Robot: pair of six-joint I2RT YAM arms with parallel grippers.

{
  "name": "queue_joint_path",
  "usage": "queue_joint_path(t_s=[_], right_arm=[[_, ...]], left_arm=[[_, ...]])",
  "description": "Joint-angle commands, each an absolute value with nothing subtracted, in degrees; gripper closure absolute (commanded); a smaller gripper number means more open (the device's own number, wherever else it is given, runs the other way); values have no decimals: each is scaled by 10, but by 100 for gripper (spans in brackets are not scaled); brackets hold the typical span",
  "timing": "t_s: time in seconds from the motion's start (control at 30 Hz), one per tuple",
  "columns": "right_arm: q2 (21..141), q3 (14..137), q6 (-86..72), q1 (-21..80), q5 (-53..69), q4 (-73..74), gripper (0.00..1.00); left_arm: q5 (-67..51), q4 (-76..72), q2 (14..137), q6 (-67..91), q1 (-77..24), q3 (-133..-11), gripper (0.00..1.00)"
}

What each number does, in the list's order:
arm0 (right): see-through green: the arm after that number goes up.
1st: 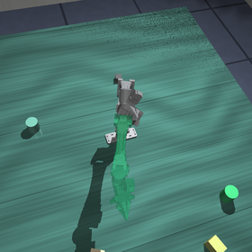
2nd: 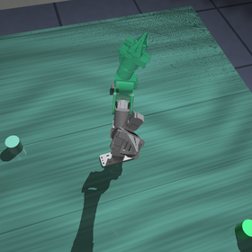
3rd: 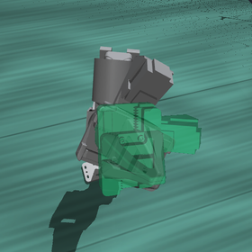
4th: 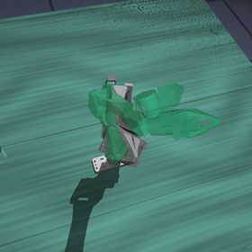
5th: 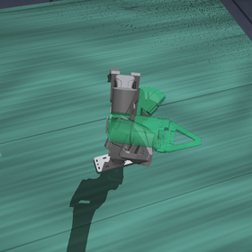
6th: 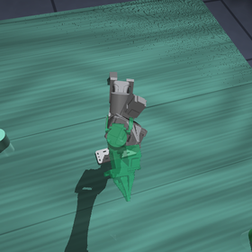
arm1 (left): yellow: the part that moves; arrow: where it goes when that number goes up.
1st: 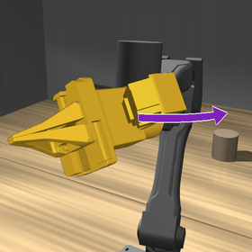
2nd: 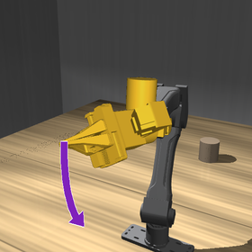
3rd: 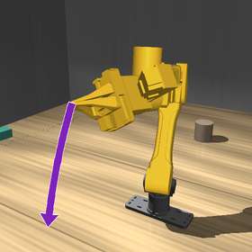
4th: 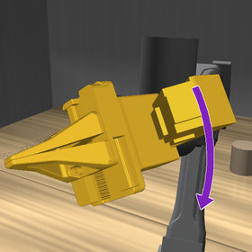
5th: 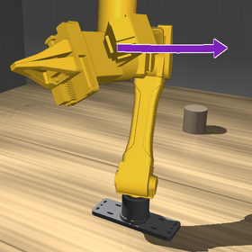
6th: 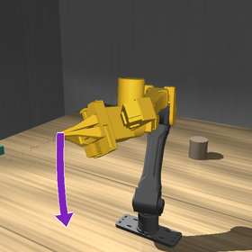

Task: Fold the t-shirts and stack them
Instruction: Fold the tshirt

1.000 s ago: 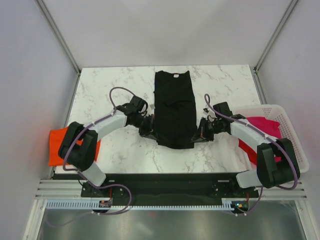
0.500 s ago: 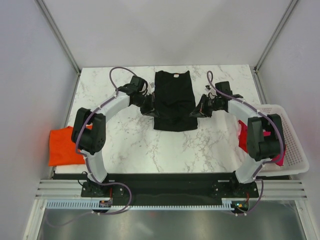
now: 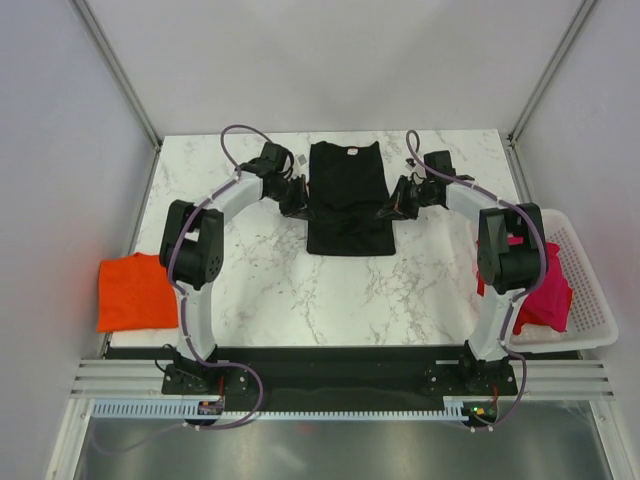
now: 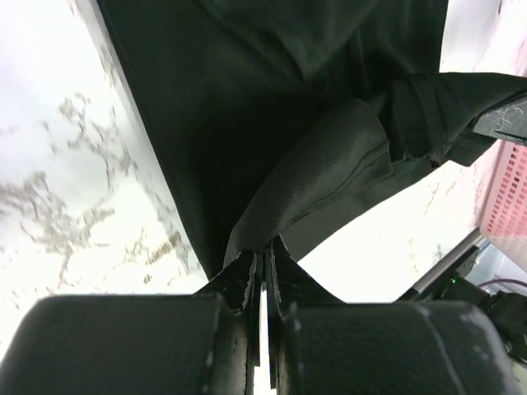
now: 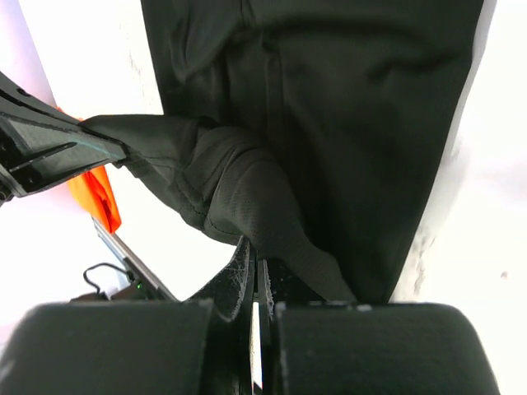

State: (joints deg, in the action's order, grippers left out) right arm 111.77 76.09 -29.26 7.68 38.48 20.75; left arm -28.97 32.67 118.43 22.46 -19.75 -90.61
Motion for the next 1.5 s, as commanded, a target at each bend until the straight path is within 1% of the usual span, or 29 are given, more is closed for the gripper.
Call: queue_joint_path(t_s=[0.0,0.03,0.07,0.1,0.13,0.17,0.2,0.27,0.3,0.4,0.53,0.6,0.63,0.67,0.73,0.87,1.1,1.33,1.47], right_arm=[[1147,808,-277,74,382,191,97],[1154,813,-279,74,382,191,91],[1159,823,-279,75,382,190,83],[1166,829,-276,74,378,191,65],[1167,834,-270,75,377,191,59],[1162,845,-264,73,377,199,54],[1158,848,-248,69,380,210,46],[1144,848,-234,62,380,227,44],[1123,842,-229,57,379,235,43],[1078,798,-227,26,382,263,43],[1041,745,-218,2,385,288,43],[1035,718,-221,-13,388,291,44],[1034,708,-221,-14,391,290,44],[1033,688,-226,-14,395,283,44],[1031,667,-240,-14,404,274,44],[1034,621,-257,-14,411,266,43],[1046,600,-276,-14,420,252,41],[1064,598,-291,-4,420,242,40],[1082,603,-294,18,417,241,41]], left_arm=[[-278,303,1203,194,-199,-946,95],[-276,301,1206,194,-199,-950,88],[-266,301,1208,194,-199,-951,73],[-260,305,1208,194,-200,-950,66],[-253,310,1203,195,-199,-947,58],[-238,315,1198,196,-198,-942,48],[-223,322,1178,196,-197,-927,41],[-196,330,1155,199,-195,-909,35],[-188,332,1139,196,-193,-898,34],[-176,352,1082,177,-191,-856,32],[-227,374,1038,164,-186,-793,30],[-279,372,1034,174,-178,-778,34],[-288,372,1035,185,-177,-764,36],[-312,363,1039,210,-171,-757,41],[-360,350,1046,234,-164,-738,42],[-426,313,1063,281,-145,-709,33],[-460,273,1104,317,-145,-701,30],[-472,263,1148,330,-148,-715,36],[-471,258,1160,332,-150,-717,37]])
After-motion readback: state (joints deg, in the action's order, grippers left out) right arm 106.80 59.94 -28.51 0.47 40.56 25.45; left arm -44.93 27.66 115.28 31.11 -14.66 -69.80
